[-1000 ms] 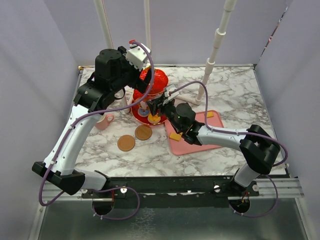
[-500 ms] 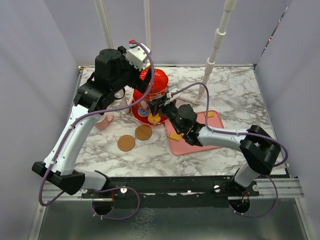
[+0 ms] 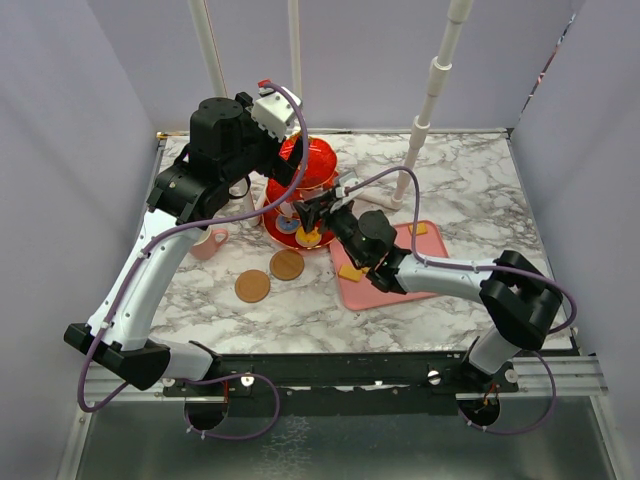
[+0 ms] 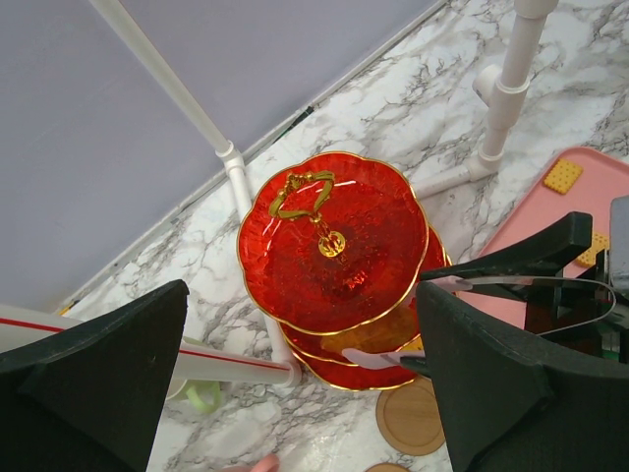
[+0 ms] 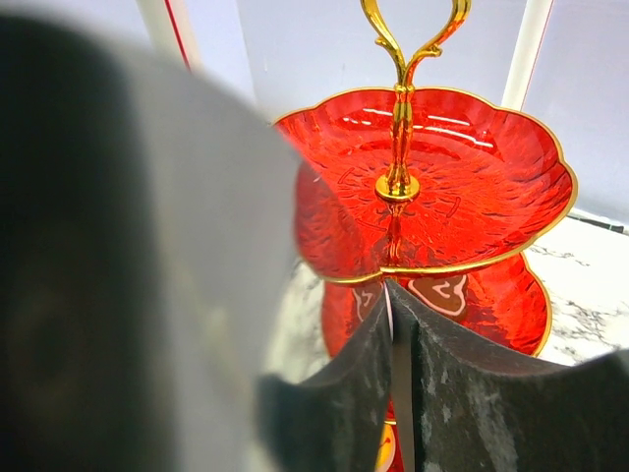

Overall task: Serve the afternoon tea
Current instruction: Place the desert on the desert table, then pick up the desert from the tray.

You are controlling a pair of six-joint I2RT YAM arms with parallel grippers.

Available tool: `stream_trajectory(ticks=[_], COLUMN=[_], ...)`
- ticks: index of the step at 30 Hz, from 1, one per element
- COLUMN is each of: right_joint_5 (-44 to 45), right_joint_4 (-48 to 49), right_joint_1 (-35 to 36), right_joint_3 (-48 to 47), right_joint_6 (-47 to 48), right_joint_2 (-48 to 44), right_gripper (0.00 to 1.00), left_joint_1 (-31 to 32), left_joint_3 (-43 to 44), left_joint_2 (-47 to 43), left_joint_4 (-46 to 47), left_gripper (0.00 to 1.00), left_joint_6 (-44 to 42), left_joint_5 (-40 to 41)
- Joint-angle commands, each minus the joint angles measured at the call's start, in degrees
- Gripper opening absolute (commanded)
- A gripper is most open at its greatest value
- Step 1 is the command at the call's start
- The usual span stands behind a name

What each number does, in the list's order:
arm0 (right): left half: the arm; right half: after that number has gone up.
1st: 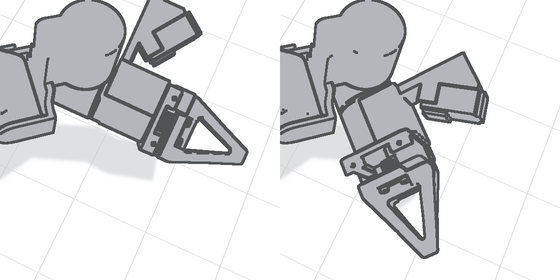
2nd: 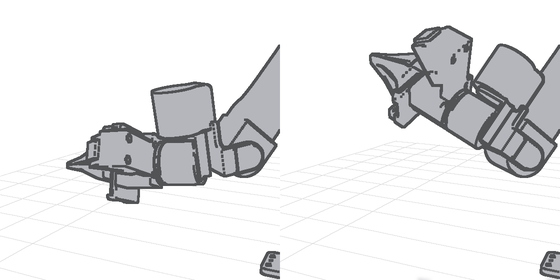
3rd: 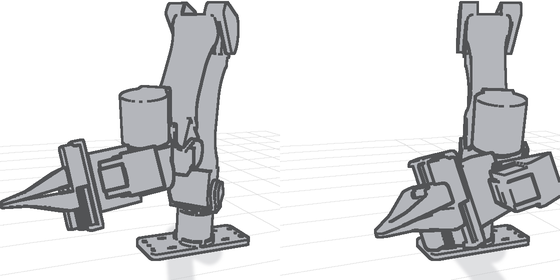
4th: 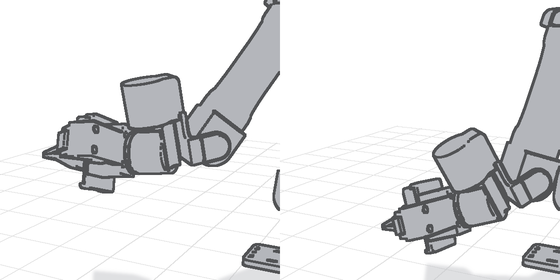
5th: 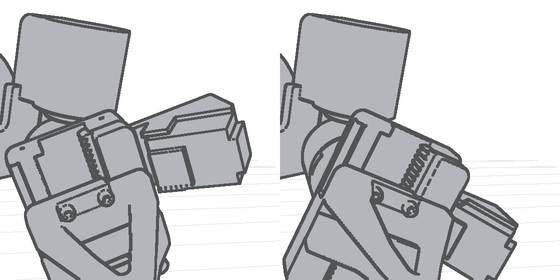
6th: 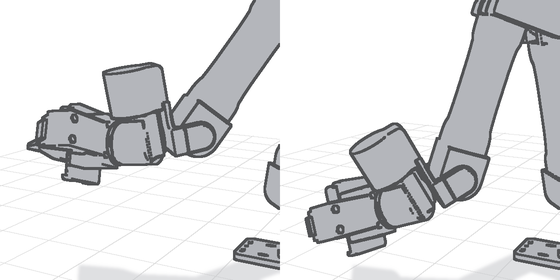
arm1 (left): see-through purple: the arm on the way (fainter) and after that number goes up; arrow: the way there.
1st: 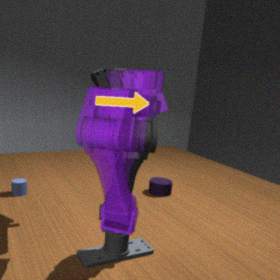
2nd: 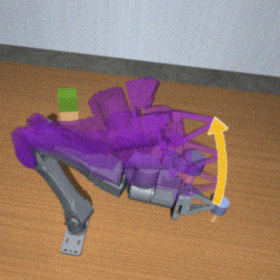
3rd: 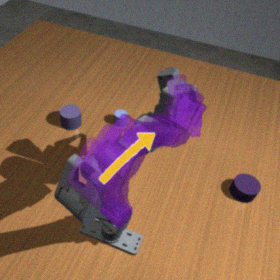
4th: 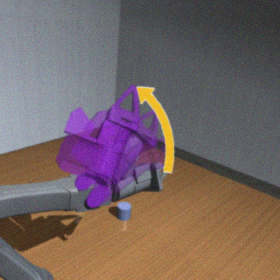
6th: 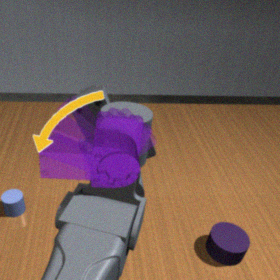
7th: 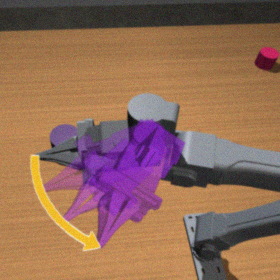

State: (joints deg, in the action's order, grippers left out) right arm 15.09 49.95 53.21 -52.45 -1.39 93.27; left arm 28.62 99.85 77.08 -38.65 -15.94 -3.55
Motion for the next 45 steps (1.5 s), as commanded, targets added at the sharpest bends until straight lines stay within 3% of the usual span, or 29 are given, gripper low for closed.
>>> stream_trajectory(ticks=[1, 7, 13, 24, 32, 40, 45], right_joint_5=[-1.1, -1.96, -2.45, 16.26, 22.34, 28.41, 27.89], right_joint_4=[2.95, 1.77, -6.76, -27.81, -31.19, -41.33, -40.85], right_joint_1=[0.4, 0.37, 0.37, 0.12, -2.13, -7.42, -9.49], right_joint_3=[1.44, 4.14, 6.87, 18.61, 22.69, 21.98, 23.34], right_joint_6=[0.86, 0.82, -1.53, -9.84, -14.27, -22.55, -23.18], right_joint_2=[-2.61, -8.27, -16.29, -33.92, -31.62, -29.82, -30.21], right_gripper=[0.64, 0.64, 0.64, 0.62, 0.62, 0.63, 0.63], left_joint_1=[0.03, 0.03, 0.04, -0.06, -0.06, -0.06, -0.07], left_joint_3=[1.94, 2.23, 2.83, 4.56, 5.08, 4.95, 5.04], left_joint_2=[-1.05, -0.84, -0.23, 1.86, 1.82, 1.84, 2.46], left_joint_4=[0.95, 0.93, 0.48, -1.64, -1.6, -3.05, -3.1], left_gripper=[0.99, 0.99, 0.99, 0.99, 0.99, 0.99, 0.99], left_joint_6=[-0.48, -0.19, 0.35, 2.04, 2.27, 1.63, 1.36], left_joint_5=[-0.47, -0.28, 1.1, 2.38, 2.07, 2.02, 1.71])
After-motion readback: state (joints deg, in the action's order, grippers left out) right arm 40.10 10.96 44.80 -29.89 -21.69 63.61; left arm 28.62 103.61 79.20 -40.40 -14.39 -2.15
